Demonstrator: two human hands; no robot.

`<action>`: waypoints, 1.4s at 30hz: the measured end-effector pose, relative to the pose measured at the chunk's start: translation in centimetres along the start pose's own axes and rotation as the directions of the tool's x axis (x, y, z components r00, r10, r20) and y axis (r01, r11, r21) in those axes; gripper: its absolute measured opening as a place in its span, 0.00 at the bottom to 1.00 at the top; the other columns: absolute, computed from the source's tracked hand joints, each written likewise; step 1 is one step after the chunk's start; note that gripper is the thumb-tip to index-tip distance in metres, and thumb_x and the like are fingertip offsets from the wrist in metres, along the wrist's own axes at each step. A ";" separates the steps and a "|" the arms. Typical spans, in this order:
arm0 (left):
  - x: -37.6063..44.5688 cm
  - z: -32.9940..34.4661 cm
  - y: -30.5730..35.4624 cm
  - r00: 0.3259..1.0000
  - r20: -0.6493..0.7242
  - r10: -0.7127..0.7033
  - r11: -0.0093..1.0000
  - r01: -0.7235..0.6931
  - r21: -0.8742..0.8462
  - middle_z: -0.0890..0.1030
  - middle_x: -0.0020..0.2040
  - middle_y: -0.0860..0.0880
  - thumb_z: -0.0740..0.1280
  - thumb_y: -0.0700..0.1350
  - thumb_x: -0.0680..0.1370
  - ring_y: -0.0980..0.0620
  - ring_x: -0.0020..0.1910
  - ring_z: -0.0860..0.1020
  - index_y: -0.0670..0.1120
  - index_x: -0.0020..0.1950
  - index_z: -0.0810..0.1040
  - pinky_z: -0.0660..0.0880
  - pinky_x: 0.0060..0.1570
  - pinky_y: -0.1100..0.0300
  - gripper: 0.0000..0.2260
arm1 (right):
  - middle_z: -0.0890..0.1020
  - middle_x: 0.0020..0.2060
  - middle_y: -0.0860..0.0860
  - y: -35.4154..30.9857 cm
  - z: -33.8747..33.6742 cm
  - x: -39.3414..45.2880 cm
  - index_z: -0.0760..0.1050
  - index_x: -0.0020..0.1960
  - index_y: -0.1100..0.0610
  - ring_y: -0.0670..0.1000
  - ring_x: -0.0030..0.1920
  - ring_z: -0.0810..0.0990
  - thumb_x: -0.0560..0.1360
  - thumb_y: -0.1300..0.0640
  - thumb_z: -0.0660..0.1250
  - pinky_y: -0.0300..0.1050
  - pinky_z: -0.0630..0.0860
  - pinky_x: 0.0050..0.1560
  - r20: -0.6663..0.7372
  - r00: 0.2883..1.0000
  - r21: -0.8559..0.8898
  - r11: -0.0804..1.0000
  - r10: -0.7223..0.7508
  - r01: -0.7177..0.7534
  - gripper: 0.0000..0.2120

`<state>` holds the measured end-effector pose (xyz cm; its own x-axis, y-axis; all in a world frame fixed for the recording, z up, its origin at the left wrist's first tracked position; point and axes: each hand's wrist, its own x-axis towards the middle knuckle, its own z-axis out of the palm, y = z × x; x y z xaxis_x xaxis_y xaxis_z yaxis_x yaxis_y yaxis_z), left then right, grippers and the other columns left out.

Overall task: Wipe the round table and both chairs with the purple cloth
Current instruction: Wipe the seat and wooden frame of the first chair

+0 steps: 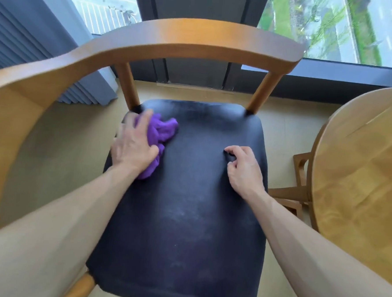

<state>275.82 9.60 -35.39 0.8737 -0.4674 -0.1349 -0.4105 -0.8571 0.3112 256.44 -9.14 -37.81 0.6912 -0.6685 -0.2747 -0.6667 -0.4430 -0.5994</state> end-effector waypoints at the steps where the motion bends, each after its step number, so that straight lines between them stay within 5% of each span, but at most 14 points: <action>1: 0.8 0.0 0.6 0.984 -0.040 -0.172 0.980 0.168 -0.103 0.67 0.66 0.46 0.73 0.49 0.69 0.38 0.62 0.70 0.60 0.72 0.62 0.74 0.55 0.42 0.34 | 0.74 0.60 0.47 0.1 -0.1 0.1 0.76 0.61 0.49 0.51 0.56 0.77 0.76 0.64 0.59 0.48 0.74 0.59 0.010 1.000 0.020 1.000 0.009 -0.009 0.19; 3: 1.0 0.4 3.3 0.927 -0.012 -0.374 0.920 0.369 -0.127 0.65 0.66 0.43 0.71 0.47 0.70 0.36 0.64 0.67 0.56 0.71 0.63 0.72 0.58 0.41 0.31 | 0.76 0.60 0.47 0.2 -0.4 0.7 0.77 0.61 0.49 0.50 0.58 0.77 0.75 0.65 0.58 0.46 0.73 0.61 0.031 0.998 0.075 0.996 0.048 -0.050 0.20; 6: -1.4 2.3 8.0 0.959 0.023 -0.284 0.959 0.284 -0.007 0.65 0.66 0.43 0.72 0.46 0.71 0.36 0.61 0.68 0.53 0.67 0.67 0.73 0.53 0.45 0.27 | 0.79 0.55 0.48 0.2 -1.3 1.6 0.78 0.60 0.49 0.49 0.53 0.79 0.75 0.68 0.56 0.43 0.74 0.58 0.098 0.983 0.255 0.951 0.154 -0.174 0.22; 8: -2.2 3.5 10.2 0.961 0.122 -0.249 0.938 0.270 -0.217 0.69 0.64 0.46 0.73 0.49 0.70 0.39 0.60 0.72 0.55 0.64 0.70 0.74 0.55 0.49 0.25 | 0.79 0.52 0.50 0.2 -2.2 1.9 0.77 0.58 0.50 0.49 0.45 0.81 0.75 0.69 0.55 0.48 0.79 0.51 0.159 0.961 0.419 0.866 0.226 -0.273 0.22; 12: -0.7 3.1 16.0 0.947 0.273 -0.169 0.442 0.320 -0.838 0.80 0.56 0.58 0.74 0.44 0.67 0.52 0.58 0.78 0.56 0.62 0.76 0.76 0.57 0.56 0.24 | 0.79 0.53 0.59 -0.4 -5.0 2.0 0.75 0.58 0.52 0.53 0.42 0.83 0.81 0.64 0.55 0.50 0.82 0.39 0.219 0.911 0.722 0.570 0.350 -0.393 0.14; 16: 3.0 1.2 23.4 0.961 0.269 -0.063 0.038 0.272 -0.962 0.78 0.61 0.52 0.73 0.39 0.68 0.48 0.59 0.79 0.56 0.64 0.71 0.77 0.60 0.45 0.28 | 0.78 0.57 0.58 -0.4 -9.1 3.4 0.72 0.63 0.52 0.60 0.51 0.84 0.81 0.45 0.58 0.58 0.83 0.43 0.321 0.894 0.860 0.299 0.312 -0.413 0.16; 18: 4.3 0.4 25.4 0.957 0.288 -0.027 -0.126 0.282 -0.951 0.79 0.58 0.46 0.69 0.36 0.64 0.44 0.54 0.79 0.49 0.63 0.71 0.77 0.57 0.43 0.27 | 0.75 0.59 0.59 -0.6 -11.4 4.5 0.71 0.65 0.53 0.62 0.54 0.82 0.80 0.45 0.62 0.59 0.83 0.46 0.320 0.923 0.910 0.202 0.213 -0.362 0.18; 20: 4.7 0.2 26.0 0.944 0.328 0.038 -0.178 0.329 -0.927 0.78 0.55 0.41 0.63 0.33 0.61 0.41 0.51 0.78 0.47 0.60 0.70 0.77 0.53 0.43 0.27 | 0.75 0.60 0.60 -0.9 -13.6 5.9 0.69 0.66 0.52 0.59 0.56 0.81 0.79 0.54 0.65 0.56 0.82 0.51 0.189 0.967 0.959 0.178 0.170 -0.219 0.17; 23: 5.0 0.8 25.3 0.932 0.329 0.149 -0.132 0.349 -0.928 0.78 0.56 0.42 0.59 0.31 0.60 0.40 0.51 0.77 0.48 0.62 0.69 0.73 0.47 0.47 0.32 | 0.75 0.61 0.63 -1.4 -15.2 7.4 0.67 0.70 0.58 0.56 0.56 0.79 0.73 0.70 0.69 0.54 0.79 0.61 -0.082 0.991 0.926 0.376 0.105 0.037 0.29; 26: 5.8 1.0 24.7 0.925 0.301 0.234 -0.027 0.316 -0.949 0.78 0.57 0.41 0.60 0.29 0.60 0.41 0.54 0.79 0.47 0.64 0.68 0.75 0.45 0.50 0.33 | 0.77 0.60 0.58 -1.2 -14.7 7.4 0.69 0.70 0.59 0.55 0.57 0.80 0.67 0.74 0.72 0.53 0.78 0.62 -0.139 0.990 0.772 0.629 0.032 0.088 0.34; 30: 7.4 1.1 23.7 0.945 0.242 0.219 0.330 0.161 -0.930 0.81 0.60 0.39 0.70 0.33 0.60 0.42 0.59 0.80 0.39 0.65 0.71 0.80 0.55 0.48 0.32 | 0.80 0.57 0.54 -0.5 -13.4 8.2 0.73 0.68 0.59 0.52 0.56 0.81 0.68 0.70 0.72 0.49 0.78 0.61 -0.218 0.974 0.659 0.744 0.056 0.105 0.29; 33: 8.3 1.5 23.2 0.956 0.178 0.233 0.535 0.027 -0.845 0.84 0.55 0.45 0.74 0.40 0.59 0.48 0.56 0.82 0.42 0.59 0.78 0.78 0.60 0.48 0.27 | 0.83 0.55 0.52 -0.4 -12.7 9.7 0.76 0.65 0.58 0.51 0.55 0.81 0.67 0.67 0.67 0.53 0.77 0.61 -0.271 0.963 0.560 0.815 0.011 0.148 0.26; 39: 9.8 4.2 22.1 0.935 0.200 0.294 0.716 -0.077 -0.694 0.79 0.60 0.45 0.73 0.41 0.60 0.51 0.55 0.79 0.48 0.64 0.76 0.76 0.55 0.65 0.31 | 0.83 0.51 0.48 1.0 -9.1 12.0 0.76 0.65 0.52 0.50 0.52 0.81 0.67 0.63 0.64 0.51 0.79 0.57 -0.107 0.992 0.398 0.917 0.061 -0.013 0.26; 42: 9.8 5.7 21.2 0.888 0.352 0.296 0.827 -0.054 -0.560 0.77 0.62 0.45 0.72 0.43 0.60 0.47 0.59 0.77 0.54 0.69 0.72 0.76 0.60 0.53 0.36 | 0.82 0.52 0.53 1.8 -7.8 12.7 0.76 0.62 0.54 0.56 0.54 0.81 0.68 0.62 0.67 0.53 0.79 0.56 0.058 0.983 0.275 0.943 0.176 -0.186 0.22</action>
<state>274.21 -14.34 -35.49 0.5624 -0.7450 -0.3588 -0.2402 -0.5624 0.7912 261.89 -23.06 -36.53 0.5778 -0.7002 -0.4194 -0.6803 -0.1293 -0.7214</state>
